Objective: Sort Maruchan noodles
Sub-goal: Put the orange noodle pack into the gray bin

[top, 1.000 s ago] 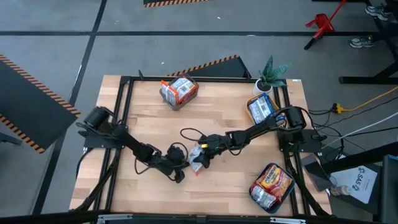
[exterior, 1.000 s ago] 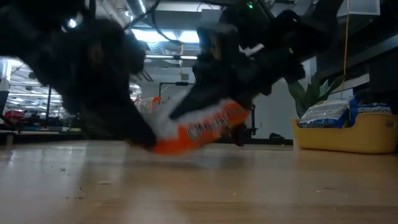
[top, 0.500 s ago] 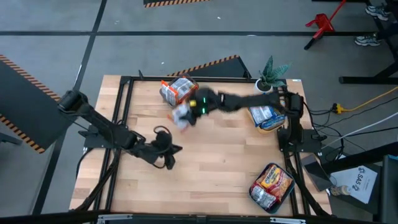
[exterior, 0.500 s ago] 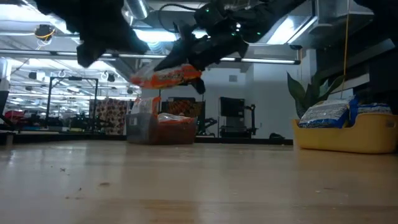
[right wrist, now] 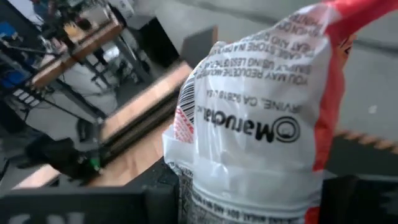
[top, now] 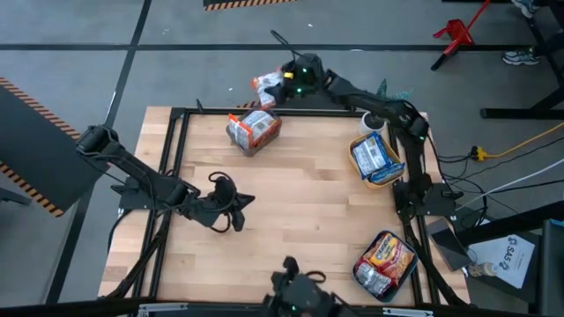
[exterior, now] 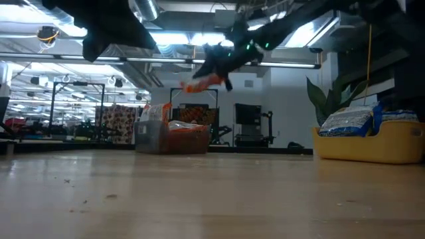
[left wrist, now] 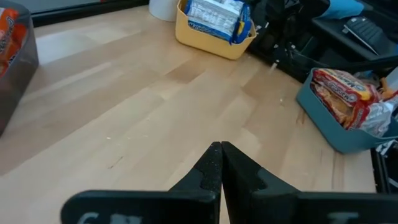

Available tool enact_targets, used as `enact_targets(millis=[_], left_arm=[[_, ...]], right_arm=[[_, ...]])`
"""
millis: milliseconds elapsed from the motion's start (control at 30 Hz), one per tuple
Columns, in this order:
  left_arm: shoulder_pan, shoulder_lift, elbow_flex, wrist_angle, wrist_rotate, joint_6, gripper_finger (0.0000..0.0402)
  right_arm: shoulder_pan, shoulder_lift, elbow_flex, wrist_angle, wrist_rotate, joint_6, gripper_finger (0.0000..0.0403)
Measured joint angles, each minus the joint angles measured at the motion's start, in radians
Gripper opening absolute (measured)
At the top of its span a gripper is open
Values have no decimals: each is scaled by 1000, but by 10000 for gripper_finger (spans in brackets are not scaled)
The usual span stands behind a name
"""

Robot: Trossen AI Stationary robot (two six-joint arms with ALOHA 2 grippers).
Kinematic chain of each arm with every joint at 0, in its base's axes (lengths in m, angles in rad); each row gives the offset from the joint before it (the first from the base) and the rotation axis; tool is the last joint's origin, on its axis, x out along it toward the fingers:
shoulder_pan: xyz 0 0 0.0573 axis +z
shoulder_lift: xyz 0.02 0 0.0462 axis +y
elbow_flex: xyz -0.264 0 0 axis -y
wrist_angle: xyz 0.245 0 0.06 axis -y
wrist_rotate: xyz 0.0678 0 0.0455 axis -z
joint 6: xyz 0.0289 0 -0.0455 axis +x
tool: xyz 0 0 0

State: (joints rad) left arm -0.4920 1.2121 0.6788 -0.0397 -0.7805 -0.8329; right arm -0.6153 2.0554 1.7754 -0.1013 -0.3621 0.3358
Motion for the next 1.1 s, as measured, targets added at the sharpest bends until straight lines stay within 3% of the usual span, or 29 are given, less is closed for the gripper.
enact_targets(millis=[200,600,1100], left_arm=[[11,0,1,-1,11,-12,0],[16,0,1,-7,16,-25,0],[16,-1,1,-13,15,-29,0]], right_arm=[[3,132,78,-20,-95,41,125],[29,224,87,-15,-180,85,126],[86,276,86,18,-152,79,127]])
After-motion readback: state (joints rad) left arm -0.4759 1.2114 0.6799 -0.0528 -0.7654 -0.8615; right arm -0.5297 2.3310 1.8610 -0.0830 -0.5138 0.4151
